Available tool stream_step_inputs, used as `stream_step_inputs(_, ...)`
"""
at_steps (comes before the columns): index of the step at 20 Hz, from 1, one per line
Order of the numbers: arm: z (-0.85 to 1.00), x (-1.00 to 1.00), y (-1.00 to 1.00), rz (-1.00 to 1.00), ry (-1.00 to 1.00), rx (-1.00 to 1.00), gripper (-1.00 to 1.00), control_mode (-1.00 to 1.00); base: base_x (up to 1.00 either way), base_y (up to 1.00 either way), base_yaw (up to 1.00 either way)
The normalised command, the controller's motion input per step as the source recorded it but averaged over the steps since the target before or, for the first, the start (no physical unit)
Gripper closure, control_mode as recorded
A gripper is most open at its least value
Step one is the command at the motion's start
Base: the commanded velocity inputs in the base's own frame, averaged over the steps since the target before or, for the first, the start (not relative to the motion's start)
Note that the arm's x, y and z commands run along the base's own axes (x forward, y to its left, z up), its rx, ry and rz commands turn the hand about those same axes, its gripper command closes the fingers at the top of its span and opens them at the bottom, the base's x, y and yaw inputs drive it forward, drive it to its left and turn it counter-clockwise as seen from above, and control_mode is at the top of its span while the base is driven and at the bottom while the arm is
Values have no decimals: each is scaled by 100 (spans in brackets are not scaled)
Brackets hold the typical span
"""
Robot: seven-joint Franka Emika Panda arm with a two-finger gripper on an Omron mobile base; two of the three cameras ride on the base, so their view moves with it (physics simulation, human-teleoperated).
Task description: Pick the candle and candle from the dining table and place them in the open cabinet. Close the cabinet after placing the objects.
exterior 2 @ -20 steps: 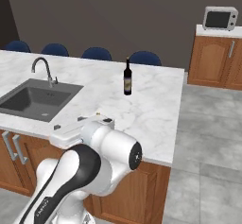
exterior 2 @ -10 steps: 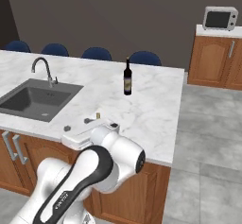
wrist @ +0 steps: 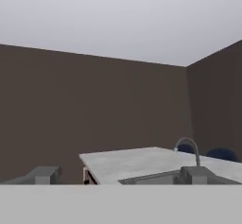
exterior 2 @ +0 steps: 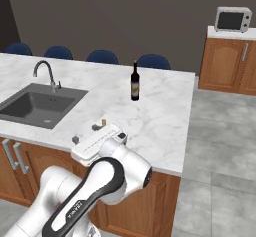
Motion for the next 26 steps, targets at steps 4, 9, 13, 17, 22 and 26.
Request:
stream_step_inputs(4, -6, 25, 0, 0, -2, 0, -100, -100, 0, 0, 0)
stream_step_inputs(9, -8, 23, 0, 0, 2, 0, -100, -100, 0, 0, 0)
stream_step_inputs(13, -23, 14, -6, 0, 15, 4, -100, -100, 0, 0, 0)
stream_step_inputs(17, -31, 15, 0, 0, 11, 3, -100, -100, 0, 0, 0)
stream_step_inputs(22, -24, 8, 0, 0, 0, 0, -100, -100, 0, 0, 0)
stream_step_inputs(26, -21, 8, 0, 0, -1, 0, -100, -100, 0, 0, 0)
